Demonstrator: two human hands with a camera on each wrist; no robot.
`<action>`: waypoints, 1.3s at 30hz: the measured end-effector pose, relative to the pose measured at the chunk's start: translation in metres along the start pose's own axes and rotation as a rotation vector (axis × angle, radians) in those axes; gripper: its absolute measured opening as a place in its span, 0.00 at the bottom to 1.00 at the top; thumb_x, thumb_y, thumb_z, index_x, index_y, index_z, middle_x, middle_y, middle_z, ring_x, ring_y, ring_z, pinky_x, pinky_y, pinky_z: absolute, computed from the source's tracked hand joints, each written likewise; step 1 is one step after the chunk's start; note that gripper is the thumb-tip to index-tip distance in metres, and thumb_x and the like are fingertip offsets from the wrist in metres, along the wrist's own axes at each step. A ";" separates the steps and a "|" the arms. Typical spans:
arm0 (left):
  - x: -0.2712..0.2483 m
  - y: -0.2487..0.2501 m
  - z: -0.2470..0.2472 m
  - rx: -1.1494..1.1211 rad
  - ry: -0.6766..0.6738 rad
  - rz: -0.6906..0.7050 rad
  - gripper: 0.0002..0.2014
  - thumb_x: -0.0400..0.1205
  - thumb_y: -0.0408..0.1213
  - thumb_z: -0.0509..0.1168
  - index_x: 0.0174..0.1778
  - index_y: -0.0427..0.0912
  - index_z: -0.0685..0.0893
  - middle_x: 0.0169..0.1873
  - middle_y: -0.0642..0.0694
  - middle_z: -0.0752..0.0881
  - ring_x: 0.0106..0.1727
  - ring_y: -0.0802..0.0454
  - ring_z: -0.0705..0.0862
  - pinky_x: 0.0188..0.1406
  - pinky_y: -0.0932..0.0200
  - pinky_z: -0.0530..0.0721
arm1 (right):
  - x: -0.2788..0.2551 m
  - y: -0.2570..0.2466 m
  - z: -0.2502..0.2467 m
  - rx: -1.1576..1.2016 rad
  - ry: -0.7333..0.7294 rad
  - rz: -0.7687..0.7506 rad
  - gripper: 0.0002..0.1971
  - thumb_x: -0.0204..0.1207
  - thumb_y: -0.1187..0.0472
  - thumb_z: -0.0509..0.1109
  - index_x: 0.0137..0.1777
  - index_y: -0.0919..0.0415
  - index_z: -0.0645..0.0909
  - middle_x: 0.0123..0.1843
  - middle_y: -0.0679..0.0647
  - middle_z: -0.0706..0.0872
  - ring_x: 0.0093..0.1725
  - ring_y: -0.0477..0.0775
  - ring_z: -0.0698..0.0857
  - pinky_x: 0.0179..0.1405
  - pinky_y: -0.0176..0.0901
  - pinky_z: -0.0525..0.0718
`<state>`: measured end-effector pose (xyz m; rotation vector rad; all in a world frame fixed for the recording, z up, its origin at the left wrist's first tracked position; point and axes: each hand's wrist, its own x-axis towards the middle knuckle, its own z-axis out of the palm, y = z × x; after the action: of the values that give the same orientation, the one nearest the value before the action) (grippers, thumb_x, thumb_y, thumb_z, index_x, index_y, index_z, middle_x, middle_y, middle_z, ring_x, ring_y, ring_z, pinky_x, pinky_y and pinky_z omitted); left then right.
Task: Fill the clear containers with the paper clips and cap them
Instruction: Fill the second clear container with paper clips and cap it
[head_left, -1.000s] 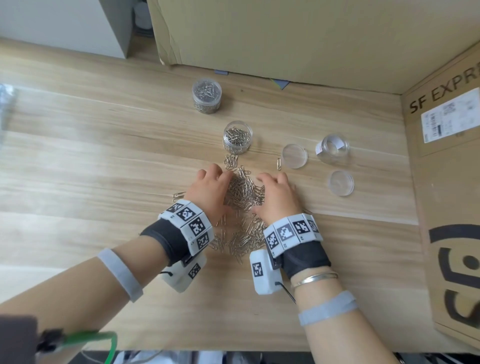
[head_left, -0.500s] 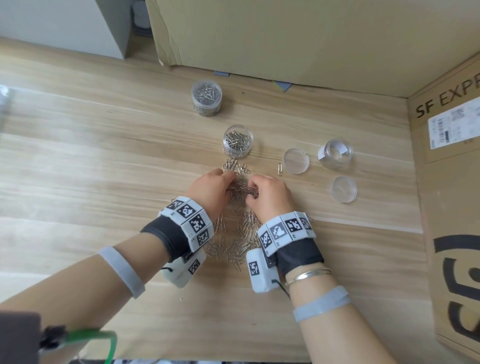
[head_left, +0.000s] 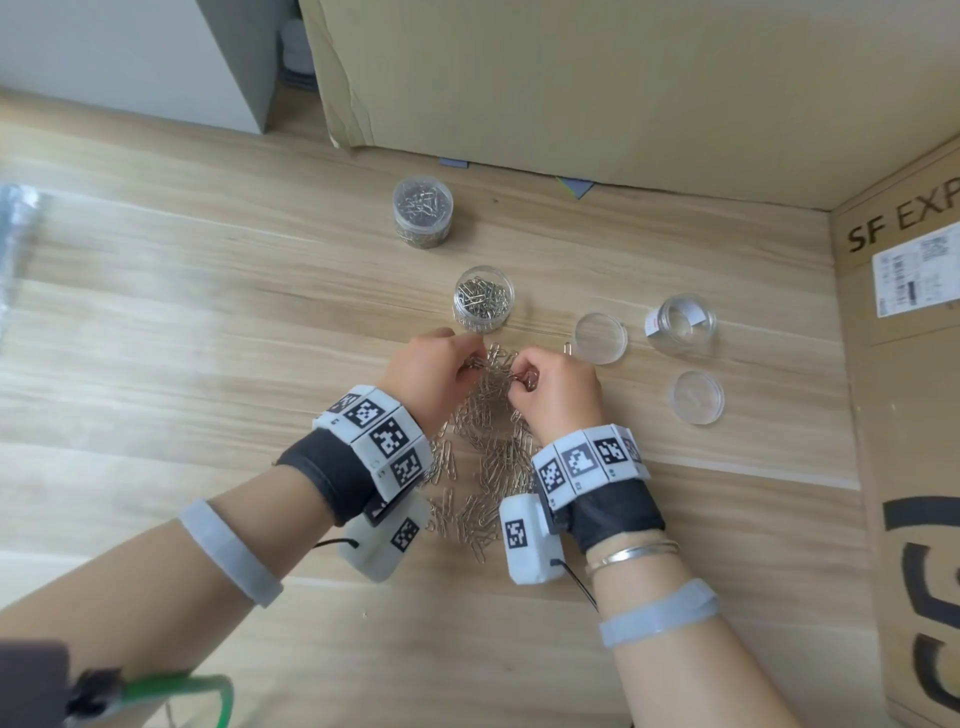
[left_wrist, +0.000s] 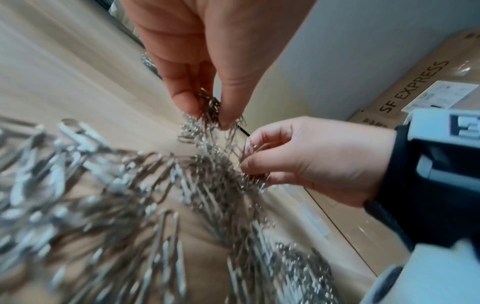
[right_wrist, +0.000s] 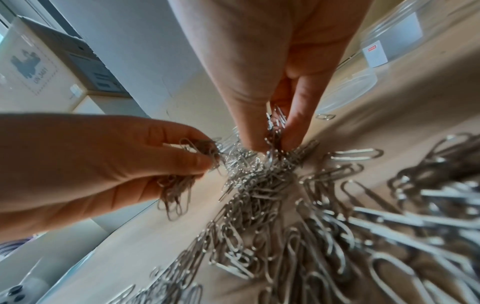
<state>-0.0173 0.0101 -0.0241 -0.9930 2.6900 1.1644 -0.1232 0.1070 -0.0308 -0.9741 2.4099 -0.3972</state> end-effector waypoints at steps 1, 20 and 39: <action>0.002 0.002 -0.004 -0.009 0.019 0.010 0.09 0.79 0.30 0.61 0.53 0.37 0.82 0.46 0.39 0.82 0.42 0.44 0.79 0.44 0.56 0.76 | 0.000 0.000 -0.001 0.003 -0.004 0.001 0.05 0.72 0.65 0.70 0.46 0.57 0.85 0.34 0.47 0.78 0.35 0.49 0.76 0.36 0.37 0.71; 0.069 0.010 -0.026 0.072 0.155 -0.006 0.08 0.78 0.32 0.61 0.51 0.37 0.82 0.46 0.39 0.83 0.41 0.48 0.77 0.39 0.60 0.69 | 0.010 0.003 -0.010 0.007 -0.055 -0.024 0.06 0.73 0.66 0.69 0.47 0.59 0.84 0.42 0.53 0.88 0.36 0.47 0.77 0.35 0.35 0.71; 0.064 0.006 -0.040 -0.110 0.200 -0.026 0.13 0.82 0.31 0.55 0.57 0.39 0.83 0.49 0.41 0.89 0.46 0.46 0.87 0.52 0.54 0.83 | 0.031 -0.012 -0.031 0.013 0.158 -0.073 0.05 0.70 0.65 0.70 0.41 0.57 0.85 0.37 0.51 0.87 0.34 0.48 0.77 0.36 0.35 0.68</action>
<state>-0.0635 -0.0479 -0.0097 -1.2189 2.7775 1.2849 -0.1525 0.0786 -0.0104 -1.0634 2.5133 -0.5344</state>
